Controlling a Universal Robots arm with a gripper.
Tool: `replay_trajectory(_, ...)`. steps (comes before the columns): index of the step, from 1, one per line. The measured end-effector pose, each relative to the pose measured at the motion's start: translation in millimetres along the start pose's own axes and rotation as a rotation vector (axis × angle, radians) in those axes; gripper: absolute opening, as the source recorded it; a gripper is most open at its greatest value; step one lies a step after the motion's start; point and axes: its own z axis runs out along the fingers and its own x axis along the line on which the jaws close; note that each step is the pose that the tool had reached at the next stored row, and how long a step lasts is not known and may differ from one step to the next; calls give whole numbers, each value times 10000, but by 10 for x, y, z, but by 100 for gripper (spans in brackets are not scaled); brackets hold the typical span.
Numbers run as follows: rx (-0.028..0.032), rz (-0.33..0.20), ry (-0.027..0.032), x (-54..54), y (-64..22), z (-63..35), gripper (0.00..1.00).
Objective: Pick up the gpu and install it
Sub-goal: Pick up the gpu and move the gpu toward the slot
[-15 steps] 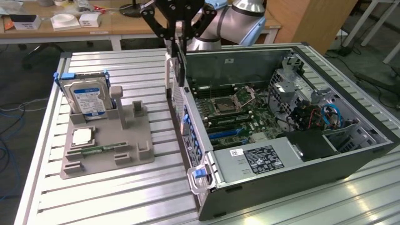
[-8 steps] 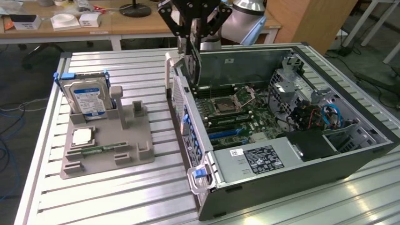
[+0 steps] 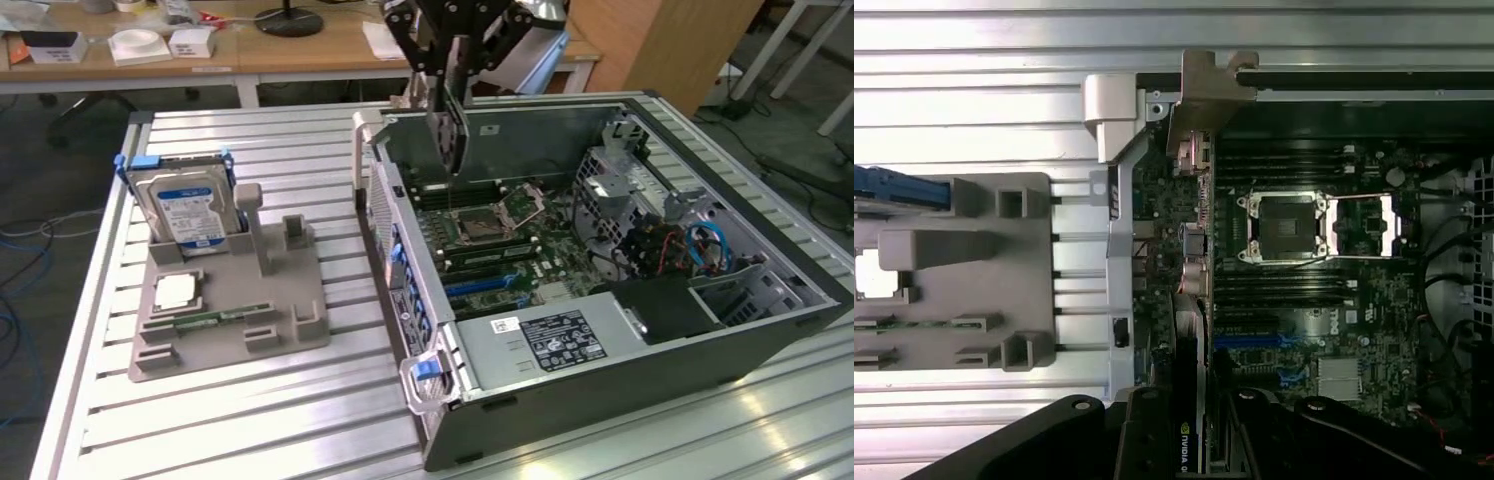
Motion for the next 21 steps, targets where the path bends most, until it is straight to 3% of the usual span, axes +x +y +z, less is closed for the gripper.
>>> replay_trajectory(21,-16,7,166,-877,38,-80,26)
